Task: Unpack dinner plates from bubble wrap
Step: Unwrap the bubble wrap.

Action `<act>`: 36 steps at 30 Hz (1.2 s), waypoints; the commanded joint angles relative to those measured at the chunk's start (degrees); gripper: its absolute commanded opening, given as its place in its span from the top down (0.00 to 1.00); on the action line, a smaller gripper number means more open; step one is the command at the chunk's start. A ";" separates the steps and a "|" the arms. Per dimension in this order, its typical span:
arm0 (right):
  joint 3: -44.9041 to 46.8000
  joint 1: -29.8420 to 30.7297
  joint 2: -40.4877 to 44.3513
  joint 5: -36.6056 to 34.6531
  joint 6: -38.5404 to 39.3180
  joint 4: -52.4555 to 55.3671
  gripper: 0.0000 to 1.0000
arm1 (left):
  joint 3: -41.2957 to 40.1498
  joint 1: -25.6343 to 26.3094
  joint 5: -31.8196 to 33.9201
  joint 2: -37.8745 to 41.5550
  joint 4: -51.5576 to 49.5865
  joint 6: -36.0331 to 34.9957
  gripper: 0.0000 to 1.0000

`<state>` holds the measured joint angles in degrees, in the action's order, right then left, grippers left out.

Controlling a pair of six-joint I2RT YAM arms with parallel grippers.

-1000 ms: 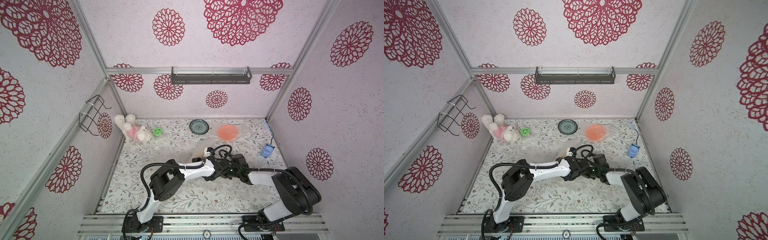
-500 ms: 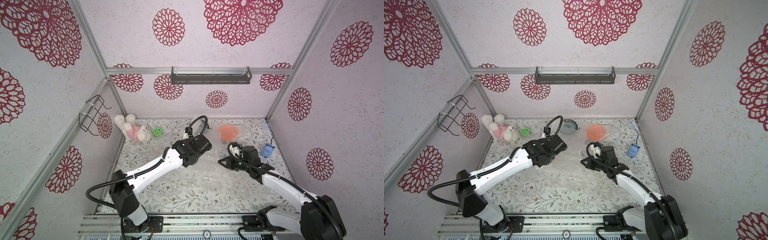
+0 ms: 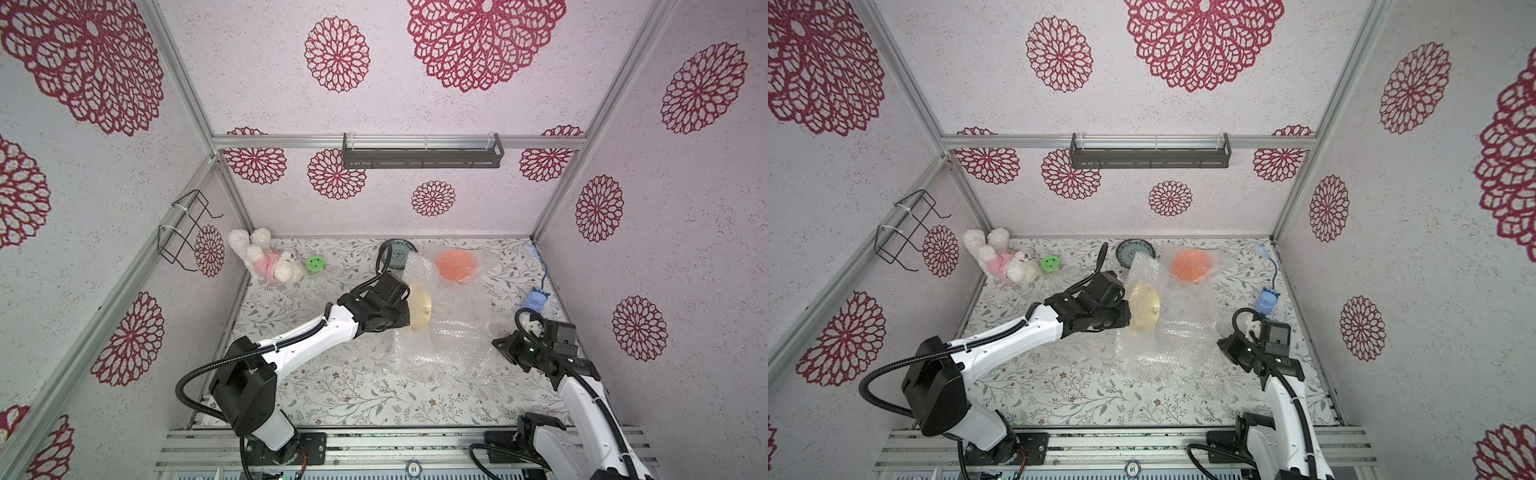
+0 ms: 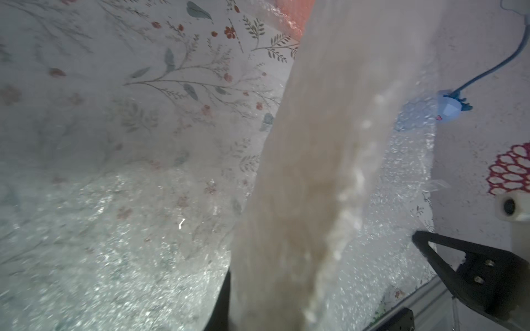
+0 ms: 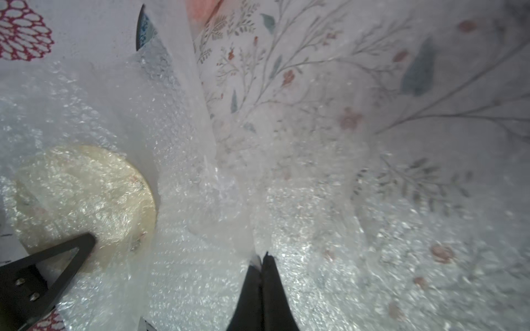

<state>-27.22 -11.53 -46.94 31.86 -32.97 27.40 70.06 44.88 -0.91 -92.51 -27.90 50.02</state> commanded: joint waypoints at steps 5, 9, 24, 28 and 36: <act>2.73 -6.47 -0.26 -2.00 -2.33 -3.34 1.00 | -1.75 -0.39 -10.16 -8.25 17.34 7.48 1.00; 3.18 -8.13 0.97 -6.07 -2.49 -3.29 1.00 | -0.46 0.80 -9.97 -11.27 18.21 8.21 1.00; 9.81 -12.99 -2.20 -4.12 -5.21 -11.76 0.96 | -2.74 0.90 -11.17 -18.10 22.72 11.68 1.00; 9.57 -12.99 -1.31 -6.52 -4.50 -11.68 0.77 | -3.52 0.64 -10.72 -18.24 22.57 12.29 0.93; 6.83 -13.14 1.29 -5.84 -2.06 -13.53 0.25 | -6.38 0.48 -7.97 -14.62 20.91 11.12 0.30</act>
<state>-17.21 -24.32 -46.52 26.11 -36.97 14.98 64.82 45.74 -10.85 -110.24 -6.66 61.32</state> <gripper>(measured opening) 0.726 0.647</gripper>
